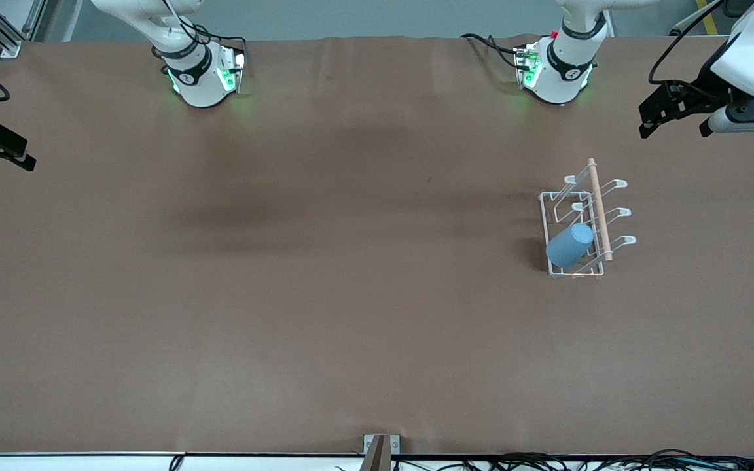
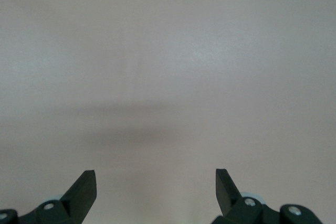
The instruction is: Hang cup on cup holder
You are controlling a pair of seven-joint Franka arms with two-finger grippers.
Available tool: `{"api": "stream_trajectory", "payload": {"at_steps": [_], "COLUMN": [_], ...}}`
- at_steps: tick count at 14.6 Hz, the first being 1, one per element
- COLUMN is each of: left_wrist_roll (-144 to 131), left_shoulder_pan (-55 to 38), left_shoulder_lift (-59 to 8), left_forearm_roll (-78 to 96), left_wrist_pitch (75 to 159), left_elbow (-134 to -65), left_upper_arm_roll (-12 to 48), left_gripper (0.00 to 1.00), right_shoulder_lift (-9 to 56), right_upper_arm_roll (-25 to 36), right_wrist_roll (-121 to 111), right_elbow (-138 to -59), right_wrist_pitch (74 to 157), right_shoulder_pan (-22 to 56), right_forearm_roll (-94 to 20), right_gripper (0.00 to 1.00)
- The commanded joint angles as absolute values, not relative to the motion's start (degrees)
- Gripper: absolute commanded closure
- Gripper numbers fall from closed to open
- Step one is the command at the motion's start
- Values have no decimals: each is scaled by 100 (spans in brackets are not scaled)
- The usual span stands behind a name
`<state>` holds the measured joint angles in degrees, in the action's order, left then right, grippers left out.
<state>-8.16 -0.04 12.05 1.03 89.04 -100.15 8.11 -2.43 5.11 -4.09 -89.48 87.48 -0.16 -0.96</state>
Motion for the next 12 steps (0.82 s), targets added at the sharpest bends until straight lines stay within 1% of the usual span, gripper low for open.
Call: {"api": "stream_trajectory", "payload": {"at_steps": [1,3,6,7,12], "left_wrist_roll": [-835,-835,-809,-809,-800], "left_shoulder_pan": [-227,-281,-264,-272,-264], "left_shoulder_lift": [1292,1257,1038,994,923], "left_forearm_roll": [18,-123,-114,-114,-62], "left_wrist_pitch": [9035,9035,9035,9035,9035], "left_elbow": [-10134,-10099,-9871,-9818,-9773], "left_upper_arm_roll": [782,782,765,686,589], "left_gripper": [0,0,0,0,0], "right_shoulder_lift": [-237,-237,-229,-229,-211], "right_upper_arm_roll": [519,519,527,527,536], "right_wrist_roll": [-360,-360,-395,-404,-404], "right_elbow": [-8930,-8930,-8938,-8938,-8930], "right_wrist_pitch": [8736,8736,8736,8745,8745], "right_shoulder_pan": [-18,-18,-26,-26,-26], "right_forearm_roll": [-88,-88,-88,-88,-88], "right_gripper": [0,0,0,0,0]}}
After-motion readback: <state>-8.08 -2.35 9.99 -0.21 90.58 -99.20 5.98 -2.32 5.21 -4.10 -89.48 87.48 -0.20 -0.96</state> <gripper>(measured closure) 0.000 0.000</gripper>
